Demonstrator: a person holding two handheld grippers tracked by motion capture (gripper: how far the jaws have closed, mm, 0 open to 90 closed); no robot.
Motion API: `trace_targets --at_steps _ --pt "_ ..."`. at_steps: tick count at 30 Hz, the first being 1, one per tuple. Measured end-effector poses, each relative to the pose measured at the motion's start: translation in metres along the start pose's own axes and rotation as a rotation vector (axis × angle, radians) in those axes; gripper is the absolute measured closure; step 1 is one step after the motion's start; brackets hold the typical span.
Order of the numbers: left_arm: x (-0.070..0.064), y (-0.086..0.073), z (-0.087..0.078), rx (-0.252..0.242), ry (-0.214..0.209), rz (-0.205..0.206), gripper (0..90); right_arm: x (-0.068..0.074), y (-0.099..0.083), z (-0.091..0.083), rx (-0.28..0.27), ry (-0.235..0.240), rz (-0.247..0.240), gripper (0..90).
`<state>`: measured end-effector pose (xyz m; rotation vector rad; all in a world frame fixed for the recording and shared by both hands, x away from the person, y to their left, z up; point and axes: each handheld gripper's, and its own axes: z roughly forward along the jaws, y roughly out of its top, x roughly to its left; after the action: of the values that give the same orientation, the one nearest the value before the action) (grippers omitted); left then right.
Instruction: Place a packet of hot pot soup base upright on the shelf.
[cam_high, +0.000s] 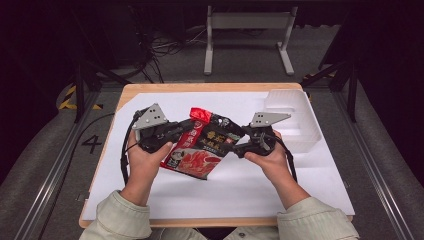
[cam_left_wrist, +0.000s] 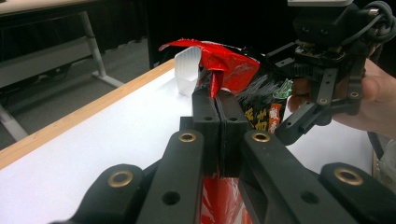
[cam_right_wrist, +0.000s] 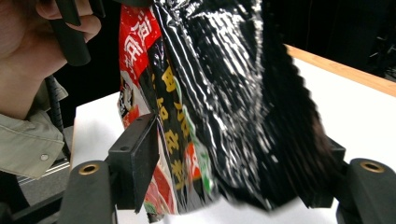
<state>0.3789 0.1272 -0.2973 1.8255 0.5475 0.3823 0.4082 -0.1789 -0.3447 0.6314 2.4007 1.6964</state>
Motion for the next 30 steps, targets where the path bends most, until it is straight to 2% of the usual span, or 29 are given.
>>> trace_targets --at_steps 11,16,19,22,25,30 --pt "-0.002 0.000 0.002 0.002 -0.014 -0.005 88.8 -0.001 0.000 0.013 0.010 0.061 0.013 38.8" --pt "-0.003 -0.001 0.003 0.008 -0.018 -0.001 88.8 -0.004 -0.002 0.016 0.028 0.091 0.027 50.7" --pt "-0.003 -0.001 0.004 0.007 -0.020 0.001 88.8 -0.004 -0.001 0.016 0.039 0.117 0.018 68.9" --pt "-0.003 -0.001 0.003 0.003 -0.022 -0.006 88.8 -0.003 0.000 0.015 0.052 0.123 0.002 74.4" --pt "-0.005 -0.001 0.004 0.003 -0.008 -0.003 88.7 -0.001 0.003 0.014 0.065 0.099 -0.021 77.1" --pt "-0.005 -0.001 0.004 0.010 -0.010 -0.004 88.1 0.000 0.003 0.013 0.067 0.104 -0.013 80.6"
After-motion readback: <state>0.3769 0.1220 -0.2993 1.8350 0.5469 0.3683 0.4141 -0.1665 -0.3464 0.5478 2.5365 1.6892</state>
